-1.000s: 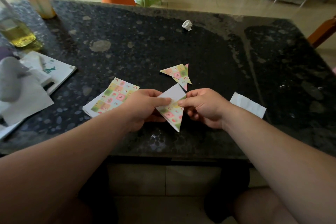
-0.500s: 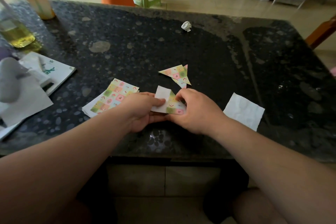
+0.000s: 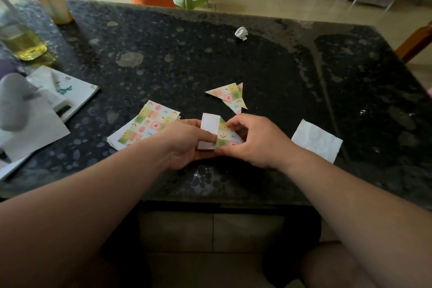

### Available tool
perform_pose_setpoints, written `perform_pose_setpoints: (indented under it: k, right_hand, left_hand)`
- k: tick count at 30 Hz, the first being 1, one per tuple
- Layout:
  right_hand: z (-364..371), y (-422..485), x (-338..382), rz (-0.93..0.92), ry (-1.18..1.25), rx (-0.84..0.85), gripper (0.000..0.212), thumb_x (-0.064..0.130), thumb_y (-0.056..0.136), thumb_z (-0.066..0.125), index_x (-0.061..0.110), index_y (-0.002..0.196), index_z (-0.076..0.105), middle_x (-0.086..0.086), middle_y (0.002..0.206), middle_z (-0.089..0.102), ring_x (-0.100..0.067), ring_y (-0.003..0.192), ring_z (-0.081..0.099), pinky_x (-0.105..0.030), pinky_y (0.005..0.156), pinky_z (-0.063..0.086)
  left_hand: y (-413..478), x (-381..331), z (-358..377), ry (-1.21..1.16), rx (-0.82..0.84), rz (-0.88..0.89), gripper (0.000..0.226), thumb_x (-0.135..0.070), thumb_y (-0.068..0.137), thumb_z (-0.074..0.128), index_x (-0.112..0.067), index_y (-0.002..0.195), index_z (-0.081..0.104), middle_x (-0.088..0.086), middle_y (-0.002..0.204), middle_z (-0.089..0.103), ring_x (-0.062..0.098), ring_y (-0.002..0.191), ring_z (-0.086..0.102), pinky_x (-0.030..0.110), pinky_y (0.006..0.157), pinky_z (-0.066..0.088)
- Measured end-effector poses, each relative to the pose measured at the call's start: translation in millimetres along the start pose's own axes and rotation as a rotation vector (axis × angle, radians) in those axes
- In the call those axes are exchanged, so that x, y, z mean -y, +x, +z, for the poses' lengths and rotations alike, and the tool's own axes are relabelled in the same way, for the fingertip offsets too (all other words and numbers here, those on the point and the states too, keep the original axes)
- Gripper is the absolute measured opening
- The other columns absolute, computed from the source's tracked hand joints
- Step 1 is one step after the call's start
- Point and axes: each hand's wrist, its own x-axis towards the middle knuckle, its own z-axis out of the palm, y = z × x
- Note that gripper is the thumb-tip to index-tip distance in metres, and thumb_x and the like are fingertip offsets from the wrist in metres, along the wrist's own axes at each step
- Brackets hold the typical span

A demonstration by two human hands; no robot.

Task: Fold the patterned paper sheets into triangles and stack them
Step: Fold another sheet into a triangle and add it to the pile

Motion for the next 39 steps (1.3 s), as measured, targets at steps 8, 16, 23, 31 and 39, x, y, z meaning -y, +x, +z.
perform_pose_setpoints:
  k: [8, 16, 23, 31, 39]
  right_hand:
    - [4, 1, -1, 0.007, 0.082, -0.042, 0.037, 0.041, 0.089, 0.076, 0.028, 0.123, 0.069, 0.018, 0.107, 0.068, -0.001, 0.097, 0.065, -0.026, 0.090, 0.056]
    - [3, 12, -16, 0.204, 0.171, -0.067, 0.062, 0.014, 0.093, 0.072, 0.030, 0.148, 0.048, 0.009, 0.092, 0.068, -0.007, 0.078, 0.064, -0.014, 0.065, 0.044]
    - [9, 9, -19, 0.130, -0.077, -0.056, 0.054, 0.028, 0.095, 0.069, 0.035, 0.145, 0.050, 0.011, 0.103, 0.054, -0.008, 0.095, 0.056, -0.029, 0.081, 0.052]
    - [6, -3, 10, 0.002, -0.646, 0.174, 0.054, 0.030, 0.098, 0.051, 0.042, 0.149, 0.042, -0.001, 0.106, 0.053, -0.024, 0.098, 0.054, -0.037, 0.075, 0.045]
    - [7, -32, 16, 0.035, -0.696, 0.283, 0.078, 0.030, 0.095, 0.053, 0.042, 0.161, 0.013, -0.004, 0.130, 0.060, -0.029, 0.114, 0.061, -0.040, 0.083, 0.055]
  left_hand:
    - [5, 9, 4, 0.261, -0.112, 0.150, 0.037, -0.015, 0.081, 0.085, -0.012, 0.114, 0.071, 0.010, 0.103, 0.077, 0.024, 0.088, 0.075, 0.034, 0.065, 0.060]
    - [-2, 7, 2, 1.062, -0.330, 0.278, 0.077, -0.041, 0.079, 0.085, -0.029, 0.139, 0.038, -0.001, 0.123, 0.061, 0.018, 0.098, 0.066, 0.033, 0.076, 0.054]
    - [-5, 19, 1, 1.775, -0.211, 0.804, 0.052, -0.051, 0.099, 0.054, -0.039, 0.148, 0.042, -0.007, 0.149, 0.032, 0.020, 0.134, 0.031, 0.038, 0.112, 0.030]
    - [-3, 36, 3, 1.881, -0.243, 0.694, 0.055, -0.055, 0.105, 0.029, -0.038, 0.157, 0.026, -0.003, 0.154, 0.027, 0.023, 0.138, 0.028, 0.043, 0.111, 0.025]
    - [0, 26, 7, 1.913, -0.252, 0.570, 0.062, -0.064, 0.101, 0.029, -0.039, 0.158, 0.025, -0.003, 0.170, 0.004, 0.022, 0.155, 0.001, 0.053, 0.125, 0.000]
